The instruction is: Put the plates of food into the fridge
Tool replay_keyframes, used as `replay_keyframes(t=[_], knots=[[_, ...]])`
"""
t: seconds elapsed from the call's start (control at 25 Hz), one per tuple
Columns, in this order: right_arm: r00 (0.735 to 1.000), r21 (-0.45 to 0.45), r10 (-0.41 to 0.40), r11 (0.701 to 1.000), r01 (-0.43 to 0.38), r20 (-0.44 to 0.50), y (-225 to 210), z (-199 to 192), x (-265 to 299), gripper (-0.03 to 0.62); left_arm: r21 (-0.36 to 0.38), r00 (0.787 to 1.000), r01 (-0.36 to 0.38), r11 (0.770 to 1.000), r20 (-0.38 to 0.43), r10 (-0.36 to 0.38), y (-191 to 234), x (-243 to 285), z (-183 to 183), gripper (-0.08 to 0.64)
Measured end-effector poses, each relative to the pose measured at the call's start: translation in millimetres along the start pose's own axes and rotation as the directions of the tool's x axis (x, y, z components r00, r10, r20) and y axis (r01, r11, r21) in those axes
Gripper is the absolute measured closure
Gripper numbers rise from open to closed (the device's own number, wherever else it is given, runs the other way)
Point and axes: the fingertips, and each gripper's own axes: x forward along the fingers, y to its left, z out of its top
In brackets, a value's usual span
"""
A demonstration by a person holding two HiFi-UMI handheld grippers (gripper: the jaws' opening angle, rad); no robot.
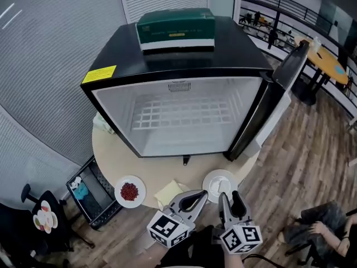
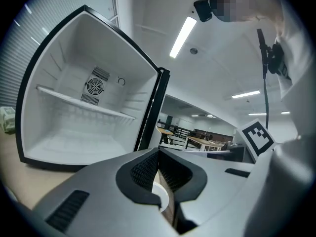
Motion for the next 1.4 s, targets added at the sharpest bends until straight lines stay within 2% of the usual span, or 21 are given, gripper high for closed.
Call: replay_keyframes(t=[0.16,0.36,0.64,0.8,1.0,1.2,1.24,1.28,1.4], knots=[[0.998,0.112,-0.028,0.993,0.035,-0.064,-30.4,-15.7,-8.2,0.413,-0.019,1.0,0.0,1.0,-0.03,-0.001,-6.9,15.7,-15.0,0.555],[0.989,0.235,-0.056,0.968,0.087,-0.136,-73.9,-48.6,-13.2,0.413,-0.054,0.998,-0.004,0.999,-0.068,0.0,-16.0,30.5,-47.6,0.555],[0.981,0.393,-0.028,0.914,0.104,-0.193,-106.9,-98.3,-7.3,0.413,-0.101,0.993,-0.043,0.994,-0.115,0.031,-21.3,40.2,-98.4,0.555],[0.981,0.485,-0.021,0.867,0.115,-0.195,-119.3,-117.8,0.6,0.414,-0.107,0.992,-0.061,0.992,-0.116,0.049,-20.0,43.6,-116.8,0.555],[0.979,0.535,-0.036,0.833,0.139,-0.199,-133.2,-128.6,12.0,0.414,-0.107,0.991,-0.1,0.989,-0.099,0.09,-13.9,44.5,-121.3,0.555],[0.98,0.613,-0.017,0.778,0.136,-0.197,-134.7,-134.8,22.3,0.415,-0.098,0.988,-0.123,0.988,-0.103,0.113,-12.3,39.8,-126.5,0.555],[0.98,0.619,-0.018,0.773,0.14,-0.199,-134.5,-135.7,23.2,0.433,-0.096,0.988,-0.127,0.987,-0.102,0.117,-12.5,38.5,-127.3,0.555],[0.981,0.632,-0.018,0.763,0.139,-0.194,-133.4,-135.6,24.3,0.527,-0.099,0.987,-0.131,0.986,-0.103,0.121,-12.8,37.2,-127.7,0.555],[0.991,0.721,0.017,0.688,0.083,-0.131,-128.7,-130.2,30.1,0.554,-0.103,0.985,-0.144,0.984,-0.107,0.133,-13.3,34.6,-125.9,0.555]])
